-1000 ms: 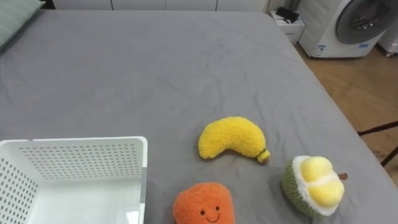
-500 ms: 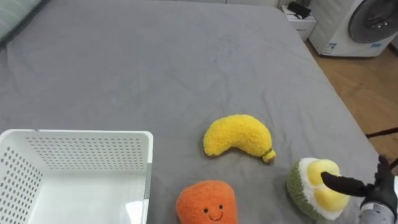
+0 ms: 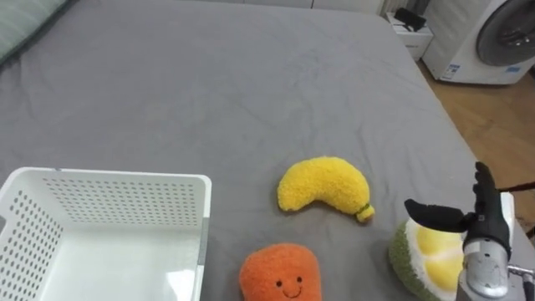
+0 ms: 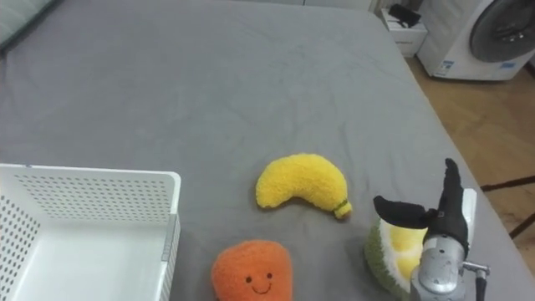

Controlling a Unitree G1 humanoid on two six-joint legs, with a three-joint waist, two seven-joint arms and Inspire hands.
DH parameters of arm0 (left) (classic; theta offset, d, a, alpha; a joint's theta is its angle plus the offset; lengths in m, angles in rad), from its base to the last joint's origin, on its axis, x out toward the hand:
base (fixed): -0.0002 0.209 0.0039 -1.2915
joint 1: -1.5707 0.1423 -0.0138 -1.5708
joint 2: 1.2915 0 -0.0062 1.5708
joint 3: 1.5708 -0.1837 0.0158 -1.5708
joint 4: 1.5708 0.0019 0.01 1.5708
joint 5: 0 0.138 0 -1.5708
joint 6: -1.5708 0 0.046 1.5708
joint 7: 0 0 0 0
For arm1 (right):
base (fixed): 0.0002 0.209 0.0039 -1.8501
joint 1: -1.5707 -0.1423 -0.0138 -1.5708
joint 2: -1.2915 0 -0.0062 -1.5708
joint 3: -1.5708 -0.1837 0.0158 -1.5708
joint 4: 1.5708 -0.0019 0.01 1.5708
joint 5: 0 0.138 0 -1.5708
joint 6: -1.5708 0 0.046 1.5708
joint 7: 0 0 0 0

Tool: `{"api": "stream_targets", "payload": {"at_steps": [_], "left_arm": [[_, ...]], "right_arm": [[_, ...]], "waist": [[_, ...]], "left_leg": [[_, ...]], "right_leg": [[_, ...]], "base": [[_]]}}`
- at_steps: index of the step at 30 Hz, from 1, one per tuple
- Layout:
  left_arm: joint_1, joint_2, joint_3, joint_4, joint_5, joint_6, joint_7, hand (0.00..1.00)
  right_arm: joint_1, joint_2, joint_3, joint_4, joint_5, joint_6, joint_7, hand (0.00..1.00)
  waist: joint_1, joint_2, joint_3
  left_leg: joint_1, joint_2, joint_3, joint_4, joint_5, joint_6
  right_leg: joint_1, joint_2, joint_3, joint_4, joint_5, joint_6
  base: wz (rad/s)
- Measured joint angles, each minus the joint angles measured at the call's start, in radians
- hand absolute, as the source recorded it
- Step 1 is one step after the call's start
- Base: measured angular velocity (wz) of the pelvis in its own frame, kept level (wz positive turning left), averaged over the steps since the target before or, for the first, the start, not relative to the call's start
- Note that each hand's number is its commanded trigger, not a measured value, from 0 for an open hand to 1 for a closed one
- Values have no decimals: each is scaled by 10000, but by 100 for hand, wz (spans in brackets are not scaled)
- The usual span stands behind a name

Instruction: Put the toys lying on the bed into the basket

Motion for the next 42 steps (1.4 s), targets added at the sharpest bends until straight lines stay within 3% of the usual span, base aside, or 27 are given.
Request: {"api": "stream_targets", "payload": {"at_steps": [6,16,25,36,42], "left_arm": [[10,-4,-16,-4,30,17,1,0],[23,-23,-1,-218,62,221,-253,0],[40,-18,-3,-231,223,243,-324,0],[112,3,1,-671,237,351,-412,0],[134,69,-16,-907,240,338,-411,0]], "right_arm": [[-20,-2,-11,214,-944,2,238,0],[-69,-4,-65,1162,-2475,117,463,0],[-296,-182,-411,2435,-3484,129,362,0],[-291,-364,-405,3739,-4137,336,291,0],[-358,-382,37,4495,-4321,312,295,0]], "waist": [[7,78,48],[-31,166,-4],[-33,62,-27],[120,-59,38],[279,-78,57]], "left_leg": [[-14,1,-42,4,0,0],[-124,-3,-158,60,1,1],[-159,-19,-235,126,1,1],[-69,-87,-234,136,0,2],[-99,-98,-328,165,0,2]], "right_leg": [[-6,-11,-62,-3,0,0],[-44,-51,-238,1,-4,-6],[-31,-63,-268,-3,-11,-7],[91,-60,-272,-15,-16,-4],[148,-85,-396,-16,-15,-5]], "base": [[1],[3],[0],[0],[7]]}}
